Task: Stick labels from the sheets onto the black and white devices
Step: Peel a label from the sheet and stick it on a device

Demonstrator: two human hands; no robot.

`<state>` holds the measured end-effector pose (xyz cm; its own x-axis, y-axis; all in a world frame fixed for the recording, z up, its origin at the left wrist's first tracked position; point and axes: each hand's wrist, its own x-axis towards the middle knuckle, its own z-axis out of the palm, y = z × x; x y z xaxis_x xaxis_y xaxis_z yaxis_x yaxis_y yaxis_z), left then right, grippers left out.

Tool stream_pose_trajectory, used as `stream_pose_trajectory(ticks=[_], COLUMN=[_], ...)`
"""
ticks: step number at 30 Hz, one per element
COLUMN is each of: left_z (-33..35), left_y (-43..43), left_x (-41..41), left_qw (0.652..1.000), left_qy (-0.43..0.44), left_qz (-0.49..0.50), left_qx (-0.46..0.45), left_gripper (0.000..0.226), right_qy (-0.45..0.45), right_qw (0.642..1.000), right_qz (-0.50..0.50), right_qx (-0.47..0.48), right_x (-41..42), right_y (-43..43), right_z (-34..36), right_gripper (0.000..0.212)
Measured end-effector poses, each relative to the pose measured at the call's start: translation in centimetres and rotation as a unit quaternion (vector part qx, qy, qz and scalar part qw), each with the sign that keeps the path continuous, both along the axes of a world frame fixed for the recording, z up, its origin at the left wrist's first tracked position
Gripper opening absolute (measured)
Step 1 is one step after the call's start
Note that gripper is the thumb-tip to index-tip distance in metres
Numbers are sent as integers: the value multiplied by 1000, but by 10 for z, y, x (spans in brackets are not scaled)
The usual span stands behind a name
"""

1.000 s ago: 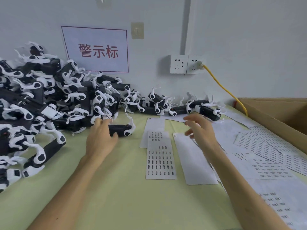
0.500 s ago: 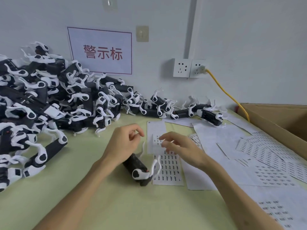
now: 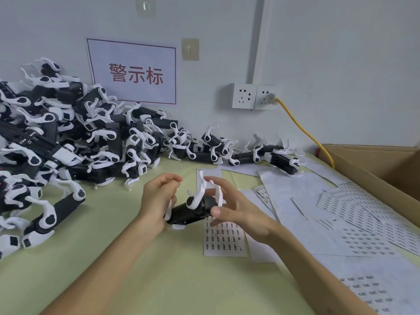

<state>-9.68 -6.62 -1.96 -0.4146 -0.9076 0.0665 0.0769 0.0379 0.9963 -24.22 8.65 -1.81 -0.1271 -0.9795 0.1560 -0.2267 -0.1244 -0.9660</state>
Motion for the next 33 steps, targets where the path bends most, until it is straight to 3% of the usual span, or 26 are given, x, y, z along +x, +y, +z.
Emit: stream_pose_trajectory(ticks=[4,7,10,12,15,19,22,29,33], left_z=[1,4,5,6,5,6,9,22,16], left_y=[2,2,3,3,1,-4,-5,0,6], left_x=[0,-2,-2,0,3,5,5,6,1], left_qw=[997,992,981,964,947,932,934,964,977], left_qy=[12,27,32,45,57,93,114,120,89], left_qz=[-13,-14,-41,-73,-123,-159,-151,-146,-159], left_qx=[69,126,189,251,293,312,302,187,115], left_gripper=[23,23,17,10,10,7,8,24,33], right_qy=[29,131,217,252,289,281,313,368,349], right_qw=[994,966,942,937,931,935,922,886,884], right_qz=[-91,-169,-175,-161,-147,-166,-201,-259,-304], right_qx=[-53,-145,-187,-182,-167,-142,-110,-109,-66], right_x=[2,0,1,2,2,-3,-3,-10,-11], right_y=[1,1,0,-1,-3,-6,-6,1,1], right_z=[4,0,-5,-8,-11,-14,-15,-6,-5], right_gripper=[101,70,44,48,71,64,63,50,48])
